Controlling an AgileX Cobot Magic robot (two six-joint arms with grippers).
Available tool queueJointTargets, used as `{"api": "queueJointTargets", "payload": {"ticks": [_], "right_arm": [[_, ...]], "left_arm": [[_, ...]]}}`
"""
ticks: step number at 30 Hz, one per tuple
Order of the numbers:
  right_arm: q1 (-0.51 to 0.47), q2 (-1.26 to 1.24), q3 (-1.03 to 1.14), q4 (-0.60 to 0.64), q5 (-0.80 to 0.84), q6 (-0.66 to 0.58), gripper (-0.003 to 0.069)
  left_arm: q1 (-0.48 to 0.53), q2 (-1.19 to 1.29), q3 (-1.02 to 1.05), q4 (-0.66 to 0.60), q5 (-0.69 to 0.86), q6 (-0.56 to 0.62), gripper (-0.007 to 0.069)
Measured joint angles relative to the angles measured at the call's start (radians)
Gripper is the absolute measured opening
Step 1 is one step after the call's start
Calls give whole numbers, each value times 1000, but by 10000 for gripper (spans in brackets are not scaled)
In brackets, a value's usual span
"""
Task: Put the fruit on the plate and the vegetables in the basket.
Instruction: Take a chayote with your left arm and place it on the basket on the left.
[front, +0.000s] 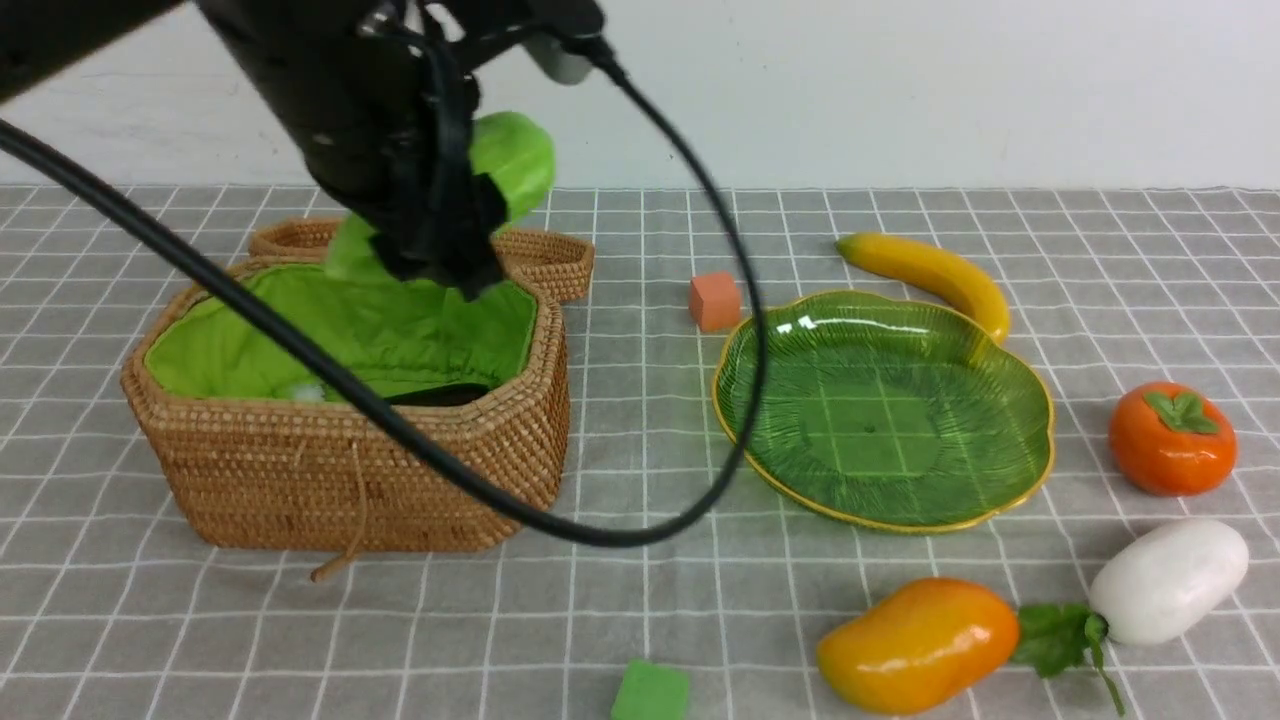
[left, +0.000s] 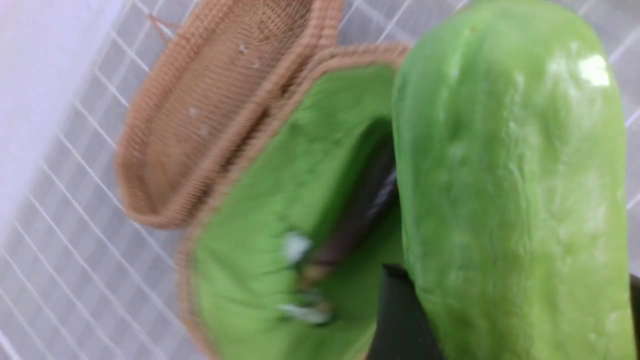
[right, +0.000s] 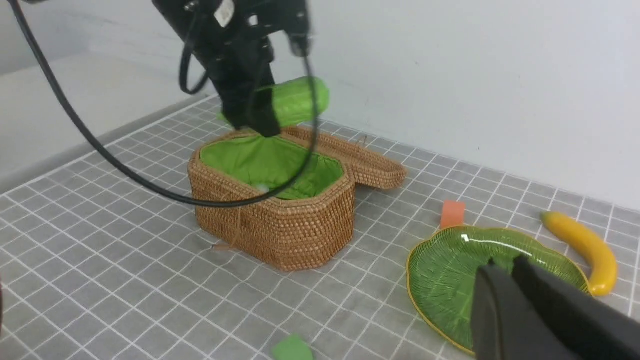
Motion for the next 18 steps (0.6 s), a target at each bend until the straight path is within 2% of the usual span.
{"api": "queueJointTargets", "payload": {"ticks": [2, 3, 4, 6, 7, 8, 9, 10, 12, 15, 18], "right_arm": [[0, 0, 0, 2, 2, 0, 46], [0, 0, 0, 2, 4, 0, 47], [0, 0, 0, 6, 11, 0, 49], [0, 0, 0, 5, 24, 0, 50], [0, 0, 0, 5, 25, 0, 50], [0, 0, 0, 5, 25, 0, 52], [0, 0, 0, 5, 25, 0, 52], [0, 0, 0, 5, 25, 0, 54], [0, 0, 0, 5, 25, 0, 56], [0, 0, 0, 5, 25, 0, 56], [0, 0, 0, 3, 25, 0, 59]], "left_arm": [[52, 16, 0, -42, 0, 114, 435], [65, 21, 0, -48, 0, 127, 435], [113, 46, 0, -90, -3, 204, 435], [160, 86, 0, -120, -16, 246, 437], [166, 89, 0, -120, -19, 246, 439], [183, 117, 0, -120, -31, 243, 482], [185, 120, 0, -117, -33, 239, 491], [193, 143, 1, -104, -49, 215, 584], [194, 155, 1, -86, -55, 181, 641], [194, 158, 1, -80, -54, 136, 662], [194, 150, 1, -92, -48, 36, 627]]}}
